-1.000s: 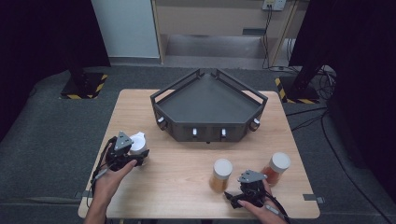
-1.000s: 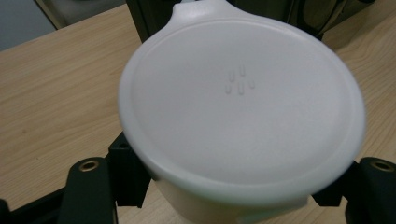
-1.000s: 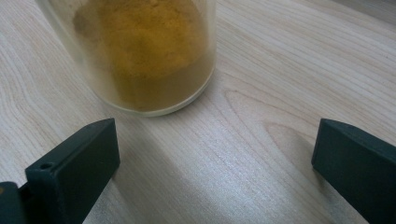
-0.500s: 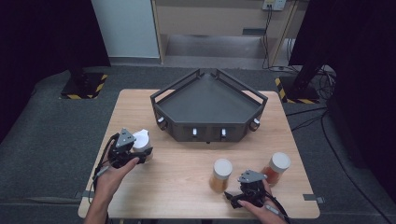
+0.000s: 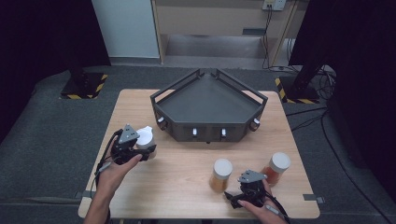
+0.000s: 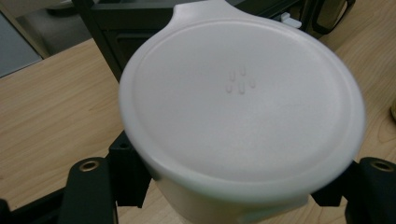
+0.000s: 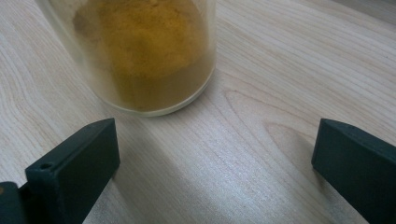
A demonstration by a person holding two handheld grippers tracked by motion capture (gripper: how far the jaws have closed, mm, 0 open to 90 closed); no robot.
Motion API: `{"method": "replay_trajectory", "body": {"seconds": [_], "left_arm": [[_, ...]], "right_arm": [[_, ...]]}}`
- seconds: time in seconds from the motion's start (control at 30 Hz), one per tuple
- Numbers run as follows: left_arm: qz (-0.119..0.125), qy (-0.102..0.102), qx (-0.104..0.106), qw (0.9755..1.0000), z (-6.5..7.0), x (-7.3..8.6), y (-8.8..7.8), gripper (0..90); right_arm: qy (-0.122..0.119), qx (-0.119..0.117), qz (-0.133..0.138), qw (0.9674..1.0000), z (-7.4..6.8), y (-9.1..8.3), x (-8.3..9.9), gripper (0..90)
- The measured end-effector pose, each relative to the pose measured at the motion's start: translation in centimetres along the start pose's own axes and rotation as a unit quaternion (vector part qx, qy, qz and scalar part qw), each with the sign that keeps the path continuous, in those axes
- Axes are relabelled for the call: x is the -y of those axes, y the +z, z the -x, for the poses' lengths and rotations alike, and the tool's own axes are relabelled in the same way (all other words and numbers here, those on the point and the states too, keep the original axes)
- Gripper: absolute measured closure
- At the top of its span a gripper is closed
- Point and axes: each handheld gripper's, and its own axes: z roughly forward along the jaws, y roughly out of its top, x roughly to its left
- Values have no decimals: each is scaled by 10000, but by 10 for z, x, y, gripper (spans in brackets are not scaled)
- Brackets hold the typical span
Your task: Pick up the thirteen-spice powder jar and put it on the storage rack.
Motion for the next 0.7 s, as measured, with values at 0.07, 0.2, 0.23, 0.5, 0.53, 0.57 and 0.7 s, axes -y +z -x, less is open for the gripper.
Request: {"method": "replay_trajectory", "body": {"seconds": [0.07, 0.2, 0.23, 0.5, 0.53, 0.57, 0.7], "left_arm": [[26, 9, 24, 10000, 0, -3, 0, 291], [34, 35, 41, 10000, 0, -8, -1, 291], [34, 46, 46, 10000, 0, -9, -1, 291], [34, 121, 72, 9999, -2, -20, -5, 291], [43, 111, 79, 9999, -2, -21, -5, 291], [46, 116, 87, 9999, -2, -22, -5, 291], [54, 143, 159, 9998, -3, -27, -3, 291]], "right_arm": [[1, 1, 0, 10000, 0, 0, 0, 11], [0, 1, 0, 10000, 0, 0, 0, 11], [-1, 1, 0, 10000, 0, 0, 0, 11], [-1, 1, -1, 10000, 0, 0, 0, 11], [0, 1, 0, 10000, 0, 0, 0, 11], [0, 2, -1, 10000, 0, 0, 0, 11], [0, 2, -1, 10000, 0, 0, 0, 11]]}}
